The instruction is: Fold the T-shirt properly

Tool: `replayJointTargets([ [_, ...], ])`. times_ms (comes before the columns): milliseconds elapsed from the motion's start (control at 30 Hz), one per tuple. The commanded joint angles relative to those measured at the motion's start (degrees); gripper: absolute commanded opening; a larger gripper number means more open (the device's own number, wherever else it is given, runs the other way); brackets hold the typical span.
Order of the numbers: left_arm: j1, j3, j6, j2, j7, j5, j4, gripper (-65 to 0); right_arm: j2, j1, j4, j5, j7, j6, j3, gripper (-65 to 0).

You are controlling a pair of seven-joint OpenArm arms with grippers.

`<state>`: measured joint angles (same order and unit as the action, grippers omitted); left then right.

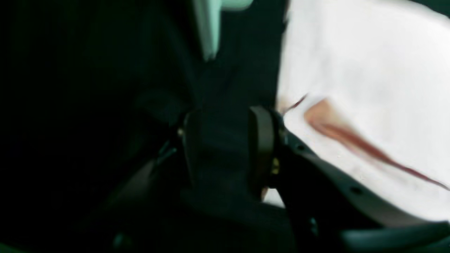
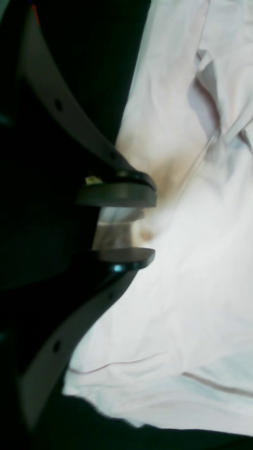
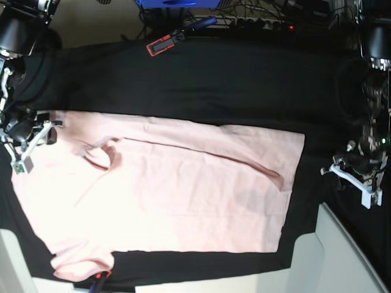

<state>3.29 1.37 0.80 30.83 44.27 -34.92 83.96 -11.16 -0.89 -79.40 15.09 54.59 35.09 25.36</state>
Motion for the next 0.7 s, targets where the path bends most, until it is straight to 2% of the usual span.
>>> replayJointTargets([
  [0, 2.7, -0.3, -0.2, 1.0, 2.5, -0.4, -1.0, -41.5, -0.8, -0.8, -1.2, 0.6, -0.9, 0.2, 0.2, -46.6],
  [67, 6.1, -0.1, -1.9, 1.0, 8.5, -0.9, -4.0, -35.9, -0.5, -0.7, -1.2, 0.6, -0.9, 0.2, 0.1, -46.6],
  [133, 8.0, -0.2, -6.6, 0.5, 11.4, -0.9, -5.5, -27.4, -0.3, -0.7, -1.2, 0.8, -0.8, 0.2, -0.1, -46.6],
  [233, 10.6, 0.3, -13.7, 0.4, 13.1, -0.5, -7.3, -11.1, -0.2, -0.7, -1.2, 0.8, -0.7, 0.2, -0.2, -46.6],
  [267, 11.5, 0.1, -15.3, 0.4, 13.1, -0.5, -8.2, -8.9, -0.2, -0.7, -1.2, 0.8, -0.6, 0.2, -0.1, -46.6],
  [367, 15.5, 0.4, -15.5, 0.8, 13.0, 1.5, -12.4, -12.3, -0.2, -0.6, -1.2, 0.8, -0.6, 0.2, 0.1, -46.6],
  [433, 18.1, 1.7, -15.7, 0.4, 13.0, 7.6, -15.0, -16.5, -0.2, -0.1, -1.2, 0.8, -0.6, 0.2, 0.1, -46.6],
  [500, 21.5, 8.3, -17.6, 0.3, 13.0, 14.4, -16.6, -20.3, -0.2, 0.1, -1.2, 0.8, -0.6, 0.2, 0.1, -46.7],
  [567, 24.4, 16.9, -24.1, 0.3, 13.0, 20.5, -18.0, -23.0, -0.2, 0.1, -1.2, 0.8, -0.6, 0.2, 0.1, -46.7],
  [667, 26.7, 24.3, -33.4, 0.3, 12.9, 26.8, -19.2, -23.5, -0.2, 0.3, -1.0, 0.8, -0.6, 0.2, 0.1, -46.9],
])
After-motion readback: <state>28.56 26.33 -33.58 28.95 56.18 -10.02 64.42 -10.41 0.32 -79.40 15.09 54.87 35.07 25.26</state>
